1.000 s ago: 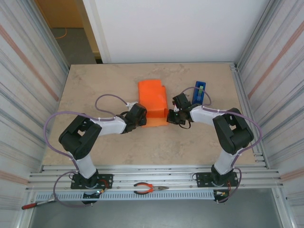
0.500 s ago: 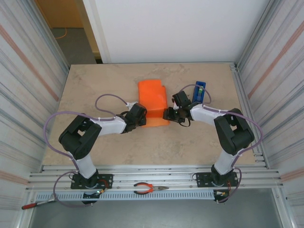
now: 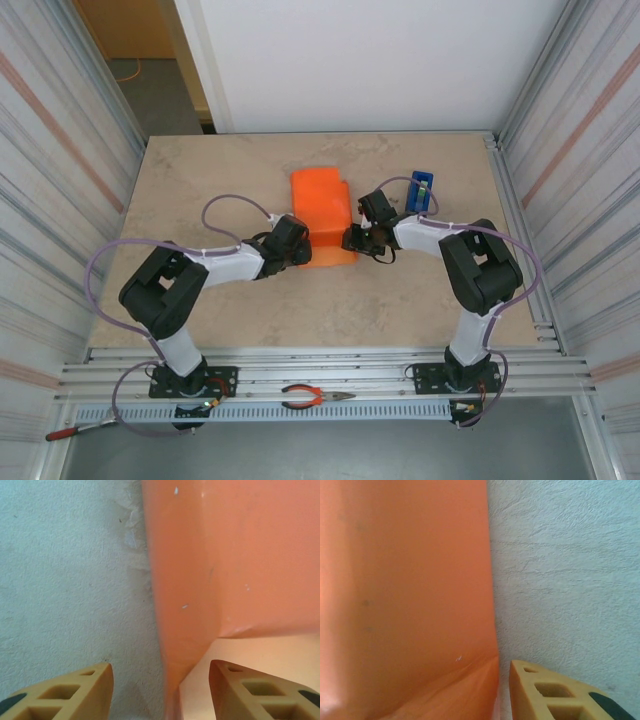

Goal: Wrap the gift box in paper

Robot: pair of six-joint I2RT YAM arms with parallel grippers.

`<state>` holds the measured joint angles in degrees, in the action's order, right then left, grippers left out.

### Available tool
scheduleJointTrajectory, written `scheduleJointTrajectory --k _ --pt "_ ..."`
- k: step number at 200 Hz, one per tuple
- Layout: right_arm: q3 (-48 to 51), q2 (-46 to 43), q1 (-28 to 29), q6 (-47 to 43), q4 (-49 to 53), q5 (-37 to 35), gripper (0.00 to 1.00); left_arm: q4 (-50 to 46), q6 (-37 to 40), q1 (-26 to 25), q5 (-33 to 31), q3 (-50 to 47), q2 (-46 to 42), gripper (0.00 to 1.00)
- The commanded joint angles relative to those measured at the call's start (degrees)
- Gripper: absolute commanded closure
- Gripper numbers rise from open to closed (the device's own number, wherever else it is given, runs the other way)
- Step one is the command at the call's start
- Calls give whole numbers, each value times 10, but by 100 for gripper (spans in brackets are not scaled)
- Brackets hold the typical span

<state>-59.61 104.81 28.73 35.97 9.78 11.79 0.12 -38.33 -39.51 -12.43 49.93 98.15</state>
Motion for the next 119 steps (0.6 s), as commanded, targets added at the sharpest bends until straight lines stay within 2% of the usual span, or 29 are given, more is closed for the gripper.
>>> scheduleJointTrajectory --k 1,88,119 --pt "-4 9 -5 7 -2 1 64 -17 12 -4 5 18 -6 45" --pt "-5 18 -8 -1 5 7 68 -1 5 -4 -5 18 18 45" --pt "-7 23 -10 -2 11 4 68 7 0 -4 -13 17 25 52"
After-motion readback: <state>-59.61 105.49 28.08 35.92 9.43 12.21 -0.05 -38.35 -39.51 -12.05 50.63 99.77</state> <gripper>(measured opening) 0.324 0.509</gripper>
